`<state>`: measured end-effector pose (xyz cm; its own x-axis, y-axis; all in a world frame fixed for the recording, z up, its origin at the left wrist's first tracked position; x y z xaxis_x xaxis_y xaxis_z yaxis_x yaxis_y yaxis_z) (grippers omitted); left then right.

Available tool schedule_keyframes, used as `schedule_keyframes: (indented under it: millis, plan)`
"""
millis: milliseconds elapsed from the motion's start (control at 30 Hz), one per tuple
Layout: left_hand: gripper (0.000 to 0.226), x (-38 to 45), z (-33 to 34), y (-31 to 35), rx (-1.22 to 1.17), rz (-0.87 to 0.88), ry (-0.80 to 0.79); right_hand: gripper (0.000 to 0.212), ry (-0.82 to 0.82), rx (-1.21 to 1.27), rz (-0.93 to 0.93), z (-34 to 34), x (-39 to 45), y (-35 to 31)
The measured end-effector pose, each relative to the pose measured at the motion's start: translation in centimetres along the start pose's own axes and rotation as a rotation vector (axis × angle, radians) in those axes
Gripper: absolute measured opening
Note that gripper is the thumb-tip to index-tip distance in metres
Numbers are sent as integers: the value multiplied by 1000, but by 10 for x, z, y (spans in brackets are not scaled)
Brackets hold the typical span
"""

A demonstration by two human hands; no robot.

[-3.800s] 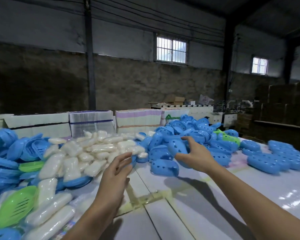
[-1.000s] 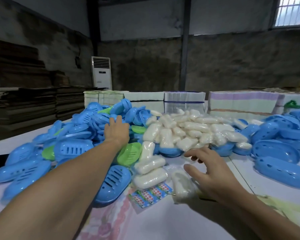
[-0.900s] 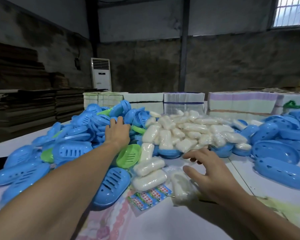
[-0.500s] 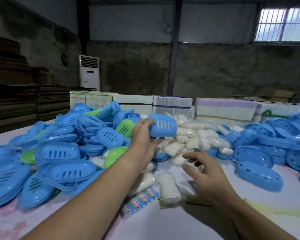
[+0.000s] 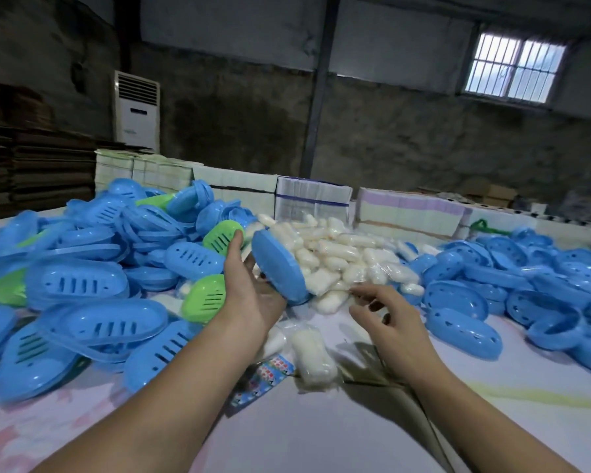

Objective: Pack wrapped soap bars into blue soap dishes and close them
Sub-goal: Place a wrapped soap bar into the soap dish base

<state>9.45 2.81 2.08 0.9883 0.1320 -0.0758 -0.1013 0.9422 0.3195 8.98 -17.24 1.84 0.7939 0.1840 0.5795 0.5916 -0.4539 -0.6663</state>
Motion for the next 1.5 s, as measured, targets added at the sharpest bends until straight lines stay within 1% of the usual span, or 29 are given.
schedule_keyframes:
  millis: [33,67,133,233,300,367,433,500,567,633,700,800,867,933,1000,1067,1167,1200,1233,1300,1333,1367,1400,1467,1500]
  plan:
    - [49,-2,2,1,-26,1,-17,27,2,-31,-12,2,1,-1]
    - [49,-2,3,2,-52,7,-23,26,4,-64,-14,6,3,-2]
    - [42,1,3,8,-111,33,14,26,-28,-157,-11,19,12,-5]
    - [49,7,-2,22,-196,63,75,42,-126,-355,-17,44,34,-11]
    - [49,5,-5,24,-193,56,119,54,-155,-577,-40,57,50,-10]
    - [49,0,-6,21,-149,22,175,61,-182,-812,-54,69,54,-4]
    - [52,-4,-3,19,-115,-17,226,59,-187,-931,-69,78,53,2]
    - [52,-5,1,21,-72,-36,237,50,-134,-960,-119,80,52,4]
    - [46,-4,5,20,-19,-46,210,40,-95,-988,-162,77,54,3]
    - [36,-2,5,18,15,-46,182,35,-94,-1006,-179,74,55,3]
    - [27,0,2,20,10,-21,199,33,-53,-973,-165,68,54,1]
    - [23,0,-5,27,-91,46,280,24,91,-813,-136,49,57,-4]
    - [24,-2,-3,26,-122,66,265,21,174,-667,-65,35,58,-4]
    - [29,-4,-1,16,-82,45,237,23,249,-520,23,21,59,-4]
    - [37,-6,1,4,-29,17,209,23,327,-335,65,8,60,-8]
    - [38,-7,3,-3,12,16,190,19,413,-173,52,-7,61,-20]
    - [33,-6,1,-8,22,-1,182,14,491,23,-55,-18,54,-45]
    - [36,-4,1,-12,38,-29,163,14,497,90,-96,-17,48,-50]
    - [43,-4,3,-16,68,-73,124,15,480,146,-135,-13,41,-52]
    - [66,-5,5,-26,137,-150,20,21,361,193,-196,5,26,-54]
    - [72,-5,6,-30,158,-168,-13,21,291,165,-225,15,21,-54]
    - [72,-4,6,-31,164,-166,-18,20,241,100,-262,22,16,-54]
    - [67,-2,4,-29,167,-143,4,18,212,26,-302,27,13,-54]
    - [55,-2,3,-22,177,-89,50,21,169,-79,-374,30,11,-57]
    - [51,-3,4,-20,190,-84,48,24,150,-109,-403,30,10,-57]
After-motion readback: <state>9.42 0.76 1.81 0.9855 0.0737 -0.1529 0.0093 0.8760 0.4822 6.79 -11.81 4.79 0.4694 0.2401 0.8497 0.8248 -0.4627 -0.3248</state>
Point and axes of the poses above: each hand's wrist, its own x-axis towards the middle knuckle, its own z-axis out of the palm, y = z × x, the point moved 6 cm from there along x, towards the middle knuckle, and after that the axes turned 1 degree about x, right-handed, at the moved point
